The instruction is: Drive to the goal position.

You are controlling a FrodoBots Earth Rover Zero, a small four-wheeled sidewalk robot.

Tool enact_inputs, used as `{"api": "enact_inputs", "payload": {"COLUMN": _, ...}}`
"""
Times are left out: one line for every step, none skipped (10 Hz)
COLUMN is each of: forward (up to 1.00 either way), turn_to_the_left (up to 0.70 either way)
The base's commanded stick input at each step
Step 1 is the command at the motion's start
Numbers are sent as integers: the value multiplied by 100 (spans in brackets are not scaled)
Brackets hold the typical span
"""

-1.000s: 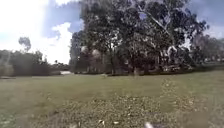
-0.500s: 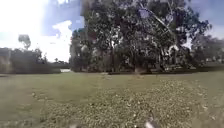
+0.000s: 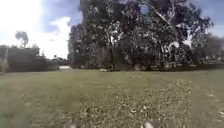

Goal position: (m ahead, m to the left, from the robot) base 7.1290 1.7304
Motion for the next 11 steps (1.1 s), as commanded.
{"api": "enact_inputs", "payload": {"forward": 70, "turn_to_the_left": 0}}
{"api": "enact_inputs", "payload": {"forward": 70, "turn_to_the_left": 0}}
{"api": "enact_inputs", "payload": {"forward": 70, "turn_to_the_left": 0}}
{"api": "enact_inputs", "payload": {"forward": 70, "turn_to_the_left": 0}}
{"api": "enact_inputs", "payload": {"forward": 70, "turn_to_the_left": 0}}
{"api": "enact_inputs", "payload": {"forward": 70, "turn_to_the_left": 0}}
{"api": "enact_inputs", "payload": {"forward": 70, "turn_to_the_left": 0}}
{"api": "enact_inputs", "payload": {"forward": 70, "turn_to_the_left": 0}}
{"api": "enact_inputs", "payload": {"forward": 70, "turn_to_the_left": 0}}
{"api": "enact_inputs", "payload": {"forward": 70, "turn_to_the_left": 0}}
{"api": "enact_inputs", "payload": {"forward": 70, "turn_to_the_left": 0}}
